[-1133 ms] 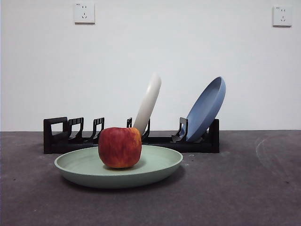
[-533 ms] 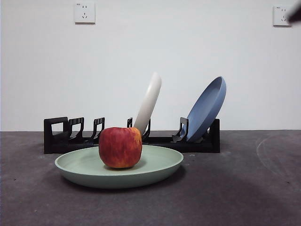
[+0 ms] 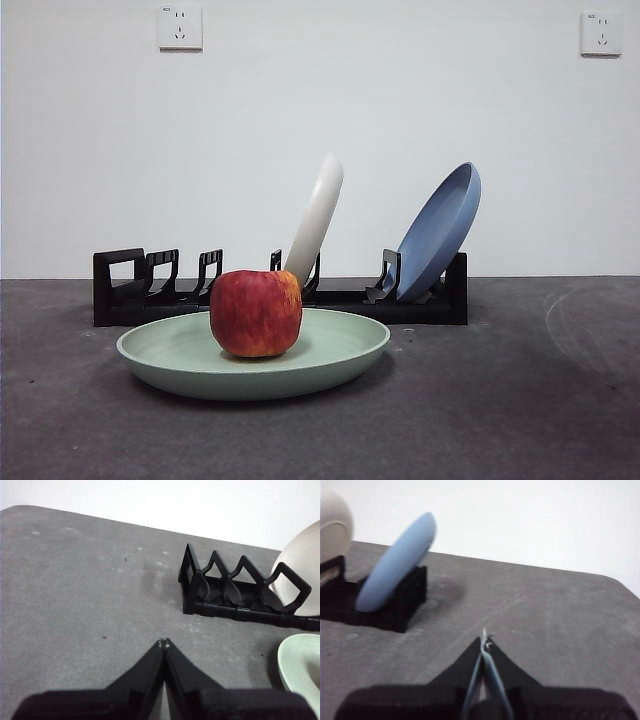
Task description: Take the green plate from the plate rack,put the plate on the table,take the apple from the table,put the apple in the plate
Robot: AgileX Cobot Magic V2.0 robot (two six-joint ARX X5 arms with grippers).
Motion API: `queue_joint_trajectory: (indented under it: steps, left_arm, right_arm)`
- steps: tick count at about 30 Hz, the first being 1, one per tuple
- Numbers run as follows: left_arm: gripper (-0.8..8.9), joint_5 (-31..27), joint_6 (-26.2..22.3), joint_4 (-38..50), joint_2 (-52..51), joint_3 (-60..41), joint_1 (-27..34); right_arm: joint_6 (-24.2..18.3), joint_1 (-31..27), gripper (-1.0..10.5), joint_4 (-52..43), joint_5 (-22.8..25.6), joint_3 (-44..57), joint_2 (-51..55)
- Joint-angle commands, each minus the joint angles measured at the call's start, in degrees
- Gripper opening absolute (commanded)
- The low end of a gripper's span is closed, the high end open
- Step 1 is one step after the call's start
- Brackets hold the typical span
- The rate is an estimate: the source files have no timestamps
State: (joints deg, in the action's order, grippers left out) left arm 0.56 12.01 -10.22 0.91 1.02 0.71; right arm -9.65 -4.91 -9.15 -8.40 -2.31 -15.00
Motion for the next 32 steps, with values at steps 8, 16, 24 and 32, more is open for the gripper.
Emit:
queue_joint_trajectory:
  steps: [8,16,24,32]
  left_arm:
    - [-0.03,-0.15,-0.68,0.63,0.0,-0.42,0.22]
    - [-0.03,-0.15,-0.68,0.63,0.13,-0.42,0.22]
    - [-0.03,-0.15,-0.68,0.63,0.26,-0.42,0.22]
    - [-0.03,-0.15,-0.68,0.63,0.26,-0.42,0.22]
  right_arm:
    - [4.24,0.04,0.0,19.93,3.76,1.46,14.69]
    - [8.15,0.07,0.0,19.85,5.14,1.46,14.56]
    - [8.15,0.07,0.0,19.65,5.53,1.42,14.51]
    - [8.15,0.07,0.0,19.65,5.51,1.42,14.51]
